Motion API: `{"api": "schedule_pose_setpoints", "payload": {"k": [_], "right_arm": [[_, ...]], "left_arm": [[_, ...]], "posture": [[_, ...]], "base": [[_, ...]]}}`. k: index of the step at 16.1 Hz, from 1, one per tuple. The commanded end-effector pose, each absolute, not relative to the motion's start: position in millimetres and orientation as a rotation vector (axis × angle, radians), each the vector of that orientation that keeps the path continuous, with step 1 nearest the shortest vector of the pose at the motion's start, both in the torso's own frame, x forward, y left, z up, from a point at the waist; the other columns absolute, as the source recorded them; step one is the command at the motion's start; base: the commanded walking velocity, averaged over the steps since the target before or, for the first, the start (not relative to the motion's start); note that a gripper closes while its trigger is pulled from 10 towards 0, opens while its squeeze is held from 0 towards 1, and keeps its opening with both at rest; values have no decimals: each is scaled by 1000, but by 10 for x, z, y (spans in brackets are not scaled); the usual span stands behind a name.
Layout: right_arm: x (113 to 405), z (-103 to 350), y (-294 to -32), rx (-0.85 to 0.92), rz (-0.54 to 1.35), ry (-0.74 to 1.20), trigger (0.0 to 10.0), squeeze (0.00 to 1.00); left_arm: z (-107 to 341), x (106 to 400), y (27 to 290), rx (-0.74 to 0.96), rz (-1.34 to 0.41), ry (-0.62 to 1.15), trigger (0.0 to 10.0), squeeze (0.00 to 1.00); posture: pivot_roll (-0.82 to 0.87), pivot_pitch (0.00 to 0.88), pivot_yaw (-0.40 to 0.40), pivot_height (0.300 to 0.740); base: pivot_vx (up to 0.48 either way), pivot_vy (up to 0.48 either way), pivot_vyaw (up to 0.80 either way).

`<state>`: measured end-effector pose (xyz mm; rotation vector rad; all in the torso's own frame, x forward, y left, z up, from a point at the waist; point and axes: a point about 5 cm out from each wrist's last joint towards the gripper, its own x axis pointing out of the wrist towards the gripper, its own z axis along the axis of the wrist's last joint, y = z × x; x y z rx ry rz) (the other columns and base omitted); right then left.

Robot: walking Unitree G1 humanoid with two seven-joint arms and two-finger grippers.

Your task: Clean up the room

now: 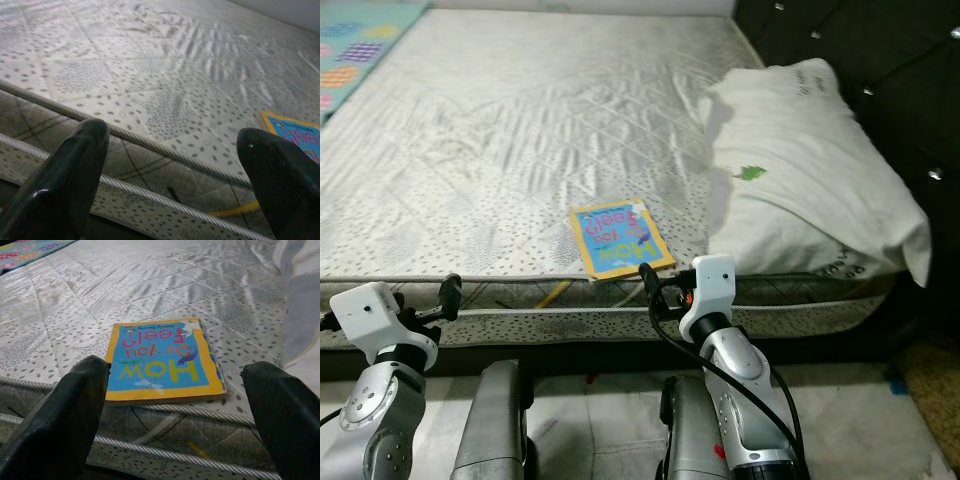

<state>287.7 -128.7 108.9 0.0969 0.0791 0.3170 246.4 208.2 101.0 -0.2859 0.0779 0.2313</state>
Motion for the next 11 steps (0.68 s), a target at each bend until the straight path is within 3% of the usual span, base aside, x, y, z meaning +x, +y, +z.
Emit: {"api": "schedule_pose_setpoints", "payload": {"k": [1, 5, 8, 11], "right_arm": [[2901, 1125, -1303, 73, 317, 60, 10000, 0], [2900, 1131, -1278, 67, 327, 53, 10000, 0], [2899, 1127, -1271, 62, 331, 52, 10000, 0], [2901, 1112, -1278, 64, 326, 57, 10000, 0]], "left_arm": [[1034, 2463, 2068, -295, 215, 64, 10000, 0], [1071, 2481, 2015, -311, 171, 43, 10000, 0], [1066, 2485, 2003, -323, 158, 43, 10000, 0], [1057, 2493, 1992, -328, 155, 51, 10000, 0]], "posture": [[-54, 171, -40, 540], [-53, 172, -40, 540], [-54, 172, -40, 540], [-53, 170, -39, 540]], "base": [[0, 0, 0], [0, 0, 0], [329, 0, 406], [289, 0, 0]]}}
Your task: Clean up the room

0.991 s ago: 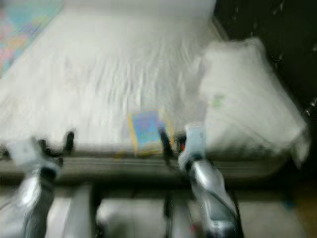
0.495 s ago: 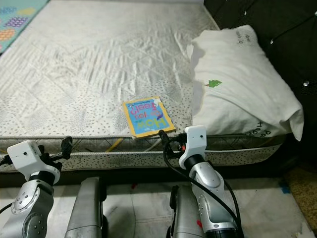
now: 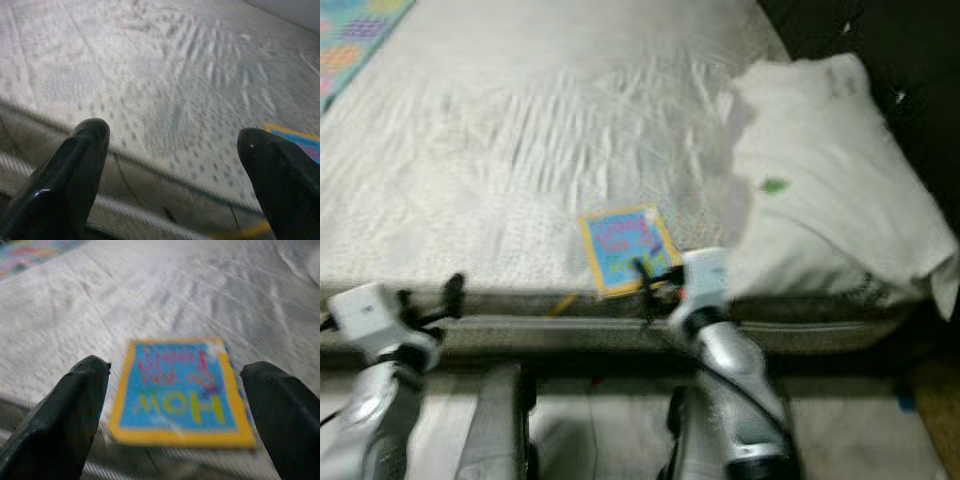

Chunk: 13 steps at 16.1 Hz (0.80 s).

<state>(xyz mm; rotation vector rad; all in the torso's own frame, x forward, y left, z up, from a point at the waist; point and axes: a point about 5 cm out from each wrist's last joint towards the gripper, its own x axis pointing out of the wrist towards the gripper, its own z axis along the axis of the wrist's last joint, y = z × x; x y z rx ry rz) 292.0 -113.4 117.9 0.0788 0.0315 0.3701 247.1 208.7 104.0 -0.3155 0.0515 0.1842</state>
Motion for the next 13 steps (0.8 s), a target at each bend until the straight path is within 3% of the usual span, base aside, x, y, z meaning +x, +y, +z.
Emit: {"api": "schedule_pose_setpoints", "payload": {"k": [1, 10, 13], "right_arm": [[2902, 1110, -1279, 63, 325, 58, 10000, 0], [2908, 1102, -1276, 59, 329, 51, 10000, 0], [2895, 1092, -1256, 53, 335, 56, 10000, 0]], "left_arm": [[1053, 2495, 1985, -331, 153, 55, 10000, 0], [1025, 2525, 1961, -344, 163, 75, 10000, 0], [1026, 2529, 1951, -345, 159, 78, 10000, 0]], "posture": [[-53, 171, -39, 540], [-53, 172, -34, 540], [-54, 179, -34, 540]], "base": [[0, 0, 0], [0, 0, 0], [0, 0, 800]]}}
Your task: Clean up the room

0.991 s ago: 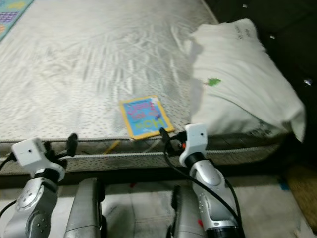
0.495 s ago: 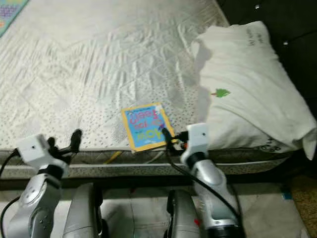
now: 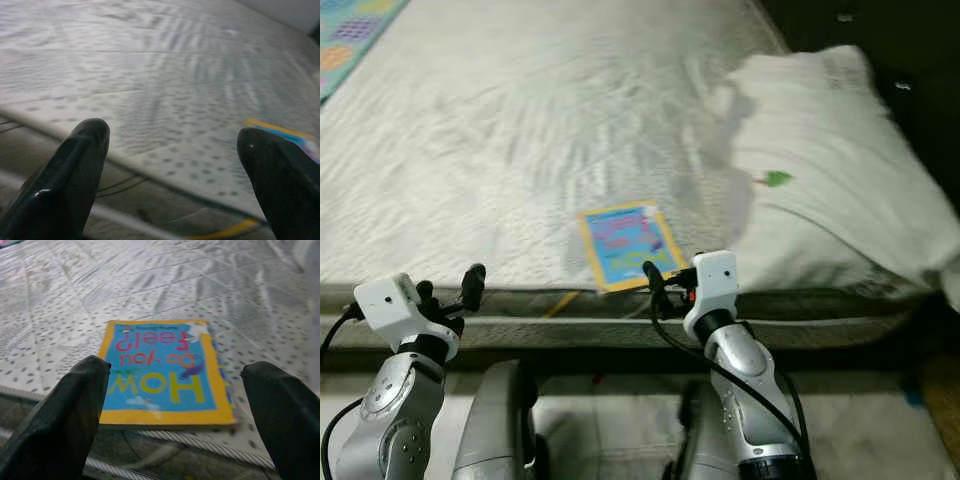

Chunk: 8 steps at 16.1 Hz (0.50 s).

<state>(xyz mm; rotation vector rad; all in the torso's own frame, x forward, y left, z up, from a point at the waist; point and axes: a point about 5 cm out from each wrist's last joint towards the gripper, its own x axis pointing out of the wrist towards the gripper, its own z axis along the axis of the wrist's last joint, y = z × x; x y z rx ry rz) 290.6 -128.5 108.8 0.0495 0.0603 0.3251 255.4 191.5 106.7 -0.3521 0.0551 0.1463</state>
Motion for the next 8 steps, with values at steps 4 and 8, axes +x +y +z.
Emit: {"api": "schedule_pose_setpoints", "payload": {"k": [4, 8], "right_arm": [[2877, 986, -1274, 55, 329, 142, 10000, 0], [2743, 932, -1209, 72, 414, 197, 10000, 0]], "left_arm": [[971, 2512, 1929, -361, 165, 128, 10000, 0], [945, 2494, 1935, -362, 167, 146, 10000, 0]], "posture": [[-57, 194, -36, 540], [-65, 222, -35, 510]], "base": [[0, 0, 159], [0, 0, 0]]}}
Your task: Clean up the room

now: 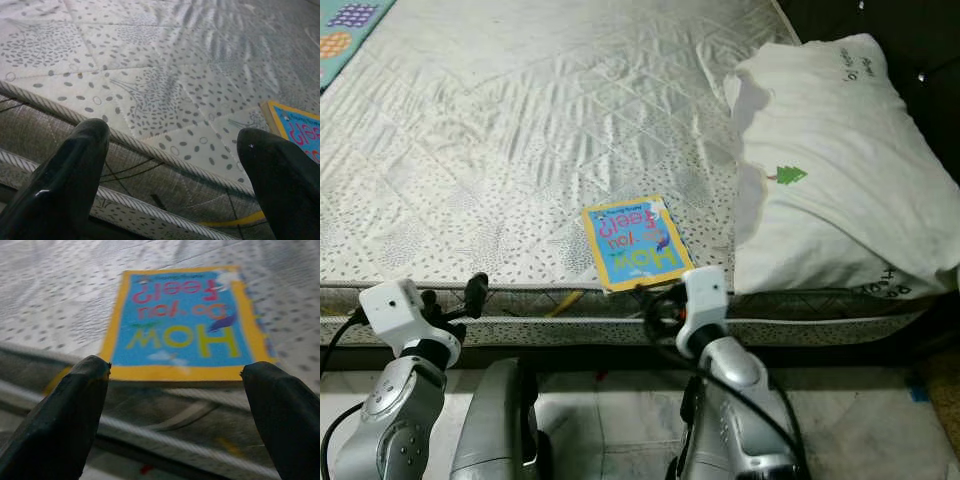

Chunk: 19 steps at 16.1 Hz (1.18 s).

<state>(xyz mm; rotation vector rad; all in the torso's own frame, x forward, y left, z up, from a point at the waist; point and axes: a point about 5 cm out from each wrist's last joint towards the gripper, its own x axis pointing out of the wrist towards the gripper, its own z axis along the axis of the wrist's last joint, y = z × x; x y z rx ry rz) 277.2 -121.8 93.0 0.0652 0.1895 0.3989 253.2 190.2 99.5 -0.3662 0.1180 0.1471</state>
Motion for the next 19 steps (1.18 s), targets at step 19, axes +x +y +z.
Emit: {"api": "schedule_pose_setpoints", "payload": {"k": [19], "right_arm": [[2665, 1021, -386, 180, 812, 199, 10000, 0]], "left_arm": [[1094, 2197, 2040, -261, 150, 158, 10000, 0]], "posture": [[58, 262, -35, 490]], "base": [[0, 0, 0]]}}
